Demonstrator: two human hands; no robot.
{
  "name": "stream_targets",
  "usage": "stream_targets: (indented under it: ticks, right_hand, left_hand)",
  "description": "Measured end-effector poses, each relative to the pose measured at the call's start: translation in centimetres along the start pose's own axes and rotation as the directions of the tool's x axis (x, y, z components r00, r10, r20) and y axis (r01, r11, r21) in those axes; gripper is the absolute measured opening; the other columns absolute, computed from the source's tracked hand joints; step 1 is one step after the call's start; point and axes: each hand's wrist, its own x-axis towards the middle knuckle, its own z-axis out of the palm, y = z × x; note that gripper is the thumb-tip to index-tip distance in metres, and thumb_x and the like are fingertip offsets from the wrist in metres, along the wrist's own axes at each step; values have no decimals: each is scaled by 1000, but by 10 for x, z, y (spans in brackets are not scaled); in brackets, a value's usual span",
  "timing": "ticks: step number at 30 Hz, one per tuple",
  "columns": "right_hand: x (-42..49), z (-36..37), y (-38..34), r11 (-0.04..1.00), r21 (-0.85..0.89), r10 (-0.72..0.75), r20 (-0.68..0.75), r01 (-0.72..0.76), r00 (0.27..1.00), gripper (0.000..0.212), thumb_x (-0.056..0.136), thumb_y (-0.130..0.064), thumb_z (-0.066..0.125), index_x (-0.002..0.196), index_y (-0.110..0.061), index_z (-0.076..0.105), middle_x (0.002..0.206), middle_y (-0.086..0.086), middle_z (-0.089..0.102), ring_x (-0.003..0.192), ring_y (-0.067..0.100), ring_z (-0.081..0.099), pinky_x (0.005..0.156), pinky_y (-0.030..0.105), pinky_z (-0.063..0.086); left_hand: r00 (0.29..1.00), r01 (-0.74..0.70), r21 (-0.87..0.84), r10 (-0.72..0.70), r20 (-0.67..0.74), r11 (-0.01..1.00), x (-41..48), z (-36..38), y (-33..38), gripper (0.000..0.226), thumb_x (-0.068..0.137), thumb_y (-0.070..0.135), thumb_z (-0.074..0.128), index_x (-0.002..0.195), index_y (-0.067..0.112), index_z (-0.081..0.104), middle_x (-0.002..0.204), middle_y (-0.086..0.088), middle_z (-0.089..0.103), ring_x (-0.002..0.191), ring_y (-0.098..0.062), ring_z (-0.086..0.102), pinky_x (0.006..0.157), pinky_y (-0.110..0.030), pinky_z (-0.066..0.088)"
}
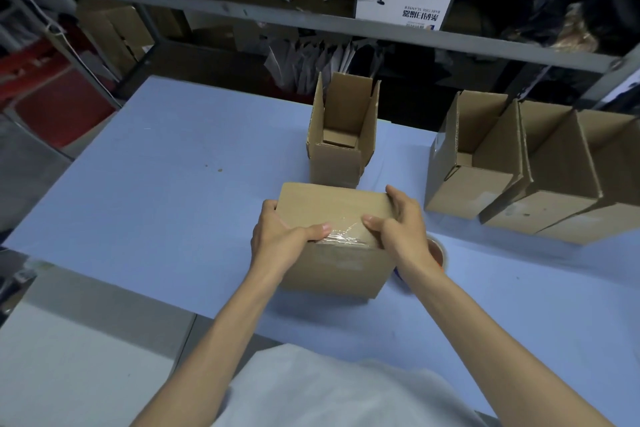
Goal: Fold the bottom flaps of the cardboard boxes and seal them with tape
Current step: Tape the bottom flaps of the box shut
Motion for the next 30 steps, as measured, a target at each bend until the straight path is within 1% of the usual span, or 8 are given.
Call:
stream_targets:
  ticks: [3,5,8,11,13,18,24,30]
  right_hand:
    - [-5,-6,0,972,-127,-193,34,196,981,53,85,-27,69,134,-33,51,142,-6,38,133,8,35,110,32,32]
    - [-12,-9,-1,880,-208,-414,106,427,904,44,80,-40,73,123,-37,61,140,-11,41,132,2,35,106,23,33]
    - [-16,-4,4,678,-368,-595,234,637,769,31,77,-30,79,107,-23,73,122,-5,62,115,11,55,92,36,48]
    - [-13,3,7,643,-405,-652,154,650,742,25,75,-23,80,99,-19,76,109,-2,70,104,21,63,83,38,52]
    - [-10,4,8,626,-407,-673,148,665,725,24,75,-22,80,98,-18,76,106,-2,71,104,21,64,83,36,51]
    - [-2,7,4,498,-440,-752,212,748,625,14,81,-19,75,92,-10,77,94,2,73,91,23,68,72,37,55]
    - [7,8,6,451,-441,-790,206,776,577,8,80,-12,76,87,-7,76,85,2,73,80,23,70,58,36,56]
    - [15,-1,15,394,-543,-787,218,742,578,35,78,-39,75,102,-14,74,105,-3,72,97,20,67,80,36,53]
  left_hand:
    - [1000,4,-15,-4,-6,1000,4,0,1,76,47,47,88,104,32,42,107,10,61,102,-15,60,86,-37,51]
    - [1000,-6,-4,6,-15,1000,6,4,2,79,55,47,87,113,31,37,113,9,58,98,-12,58,77,-30,48]
    - [983,-162,128,172,-70,978,1,12,3,86,67,47,82,133,27,30,127,5,36,97,-10,46,84,-28,39]
    - [800,-563,303,599,-36,769,-1,10,-1,51,71,40,81,116,25,62,124,6,42,111,-14,34,93,-28,41]
    - [652,-734,328,752,94,595,2,6,-5,20,75,31,78,90,19,73,99,7,61,98,-16,48,82,-34,47]
    - [468,-801,463,879,87,380,13,14,-10,12,76,8,78,70,11,68,68,2,60,67,-18,50,61,-25,39]
    - [507,-786,439,860,55,435,20,23,-3,14,74,1,71,66,11,64,67,3,58,67,-17,49,60,-28,39]
    - [598,-772,359,790,134,524,27,13,-10,18,74,21,80,88,18,68,91,8,63,87,-16,55,82,-26,40]
